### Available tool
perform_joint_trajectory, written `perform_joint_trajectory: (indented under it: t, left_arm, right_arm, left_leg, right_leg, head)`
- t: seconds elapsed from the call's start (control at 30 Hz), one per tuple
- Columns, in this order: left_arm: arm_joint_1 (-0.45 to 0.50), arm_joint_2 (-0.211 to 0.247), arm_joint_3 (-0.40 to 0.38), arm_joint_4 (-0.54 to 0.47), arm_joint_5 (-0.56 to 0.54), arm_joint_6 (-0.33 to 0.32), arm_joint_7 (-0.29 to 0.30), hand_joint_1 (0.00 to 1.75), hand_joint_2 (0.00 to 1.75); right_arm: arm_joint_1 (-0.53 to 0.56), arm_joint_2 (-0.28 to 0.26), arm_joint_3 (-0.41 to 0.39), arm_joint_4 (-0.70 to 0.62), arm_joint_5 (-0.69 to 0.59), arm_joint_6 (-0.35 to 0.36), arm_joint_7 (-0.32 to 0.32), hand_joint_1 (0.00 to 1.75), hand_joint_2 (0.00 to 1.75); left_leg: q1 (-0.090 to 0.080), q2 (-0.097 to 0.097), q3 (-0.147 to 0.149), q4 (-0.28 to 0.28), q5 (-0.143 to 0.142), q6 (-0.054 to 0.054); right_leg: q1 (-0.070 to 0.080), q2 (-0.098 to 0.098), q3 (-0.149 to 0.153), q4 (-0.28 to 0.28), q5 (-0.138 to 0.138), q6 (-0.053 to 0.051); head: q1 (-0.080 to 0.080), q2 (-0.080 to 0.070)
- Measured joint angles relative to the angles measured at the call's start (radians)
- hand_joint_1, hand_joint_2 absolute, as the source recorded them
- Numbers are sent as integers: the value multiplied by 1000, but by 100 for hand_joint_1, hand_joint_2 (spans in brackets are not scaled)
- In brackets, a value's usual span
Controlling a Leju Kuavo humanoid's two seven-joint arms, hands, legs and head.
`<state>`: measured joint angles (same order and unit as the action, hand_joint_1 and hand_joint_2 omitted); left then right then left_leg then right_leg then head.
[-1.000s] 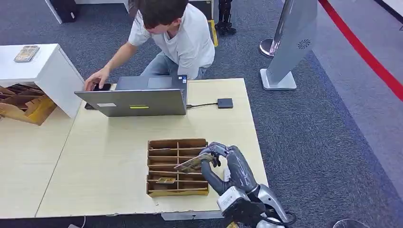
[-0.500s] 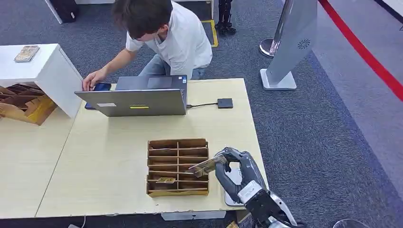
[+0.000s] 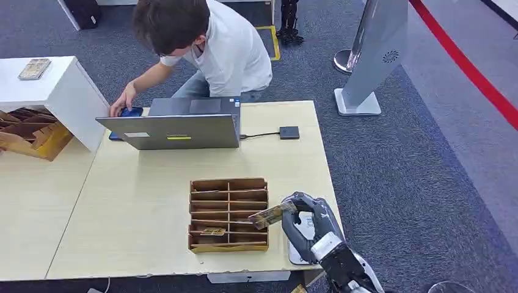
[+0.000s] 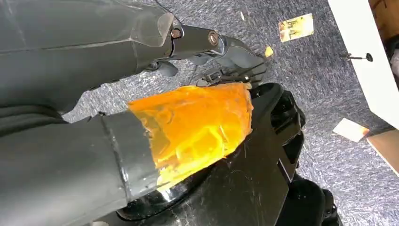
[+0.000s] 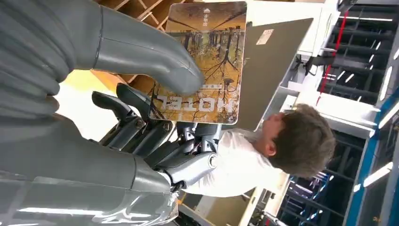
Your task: Pass the card to the sensor for recognition and then transmit it.
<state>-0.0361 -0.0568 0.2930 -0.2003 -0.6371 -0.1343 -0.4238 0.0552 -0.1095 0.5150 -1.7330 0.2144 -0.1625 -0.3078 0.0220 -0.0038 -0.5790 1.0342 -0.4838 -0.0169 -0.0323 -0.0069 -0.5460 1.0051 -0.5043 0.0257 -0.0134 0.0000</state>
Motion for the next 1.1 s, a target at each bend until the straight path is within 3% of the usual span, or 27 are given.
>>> perform_joint_trajectory:
  t: [0.47, 1.1]
  left_arm:
    - [21, 0, 3, 0, 13, 9, -19, 0, 0]
    - [25, 0, 12, 0, 15, 8, -31, 0, 0]
  right_arm:
    - [88, 0, -50, 14, -45, -5, 14, 175, 175]
    - [91, 0, -45, 108, -35, -2, 61, 175, 175]
  left_leg:
    - [0, 0, 0, 0, 0, 0]
    - [0, 0, 0, 0, 0, 0]
  right_leg:
    - [0, 0, 0, 0, 0, 0]
    - [0, 0, 0, 0, 0, 0]
  head:
    - [0, 0]
    - [0, 0]
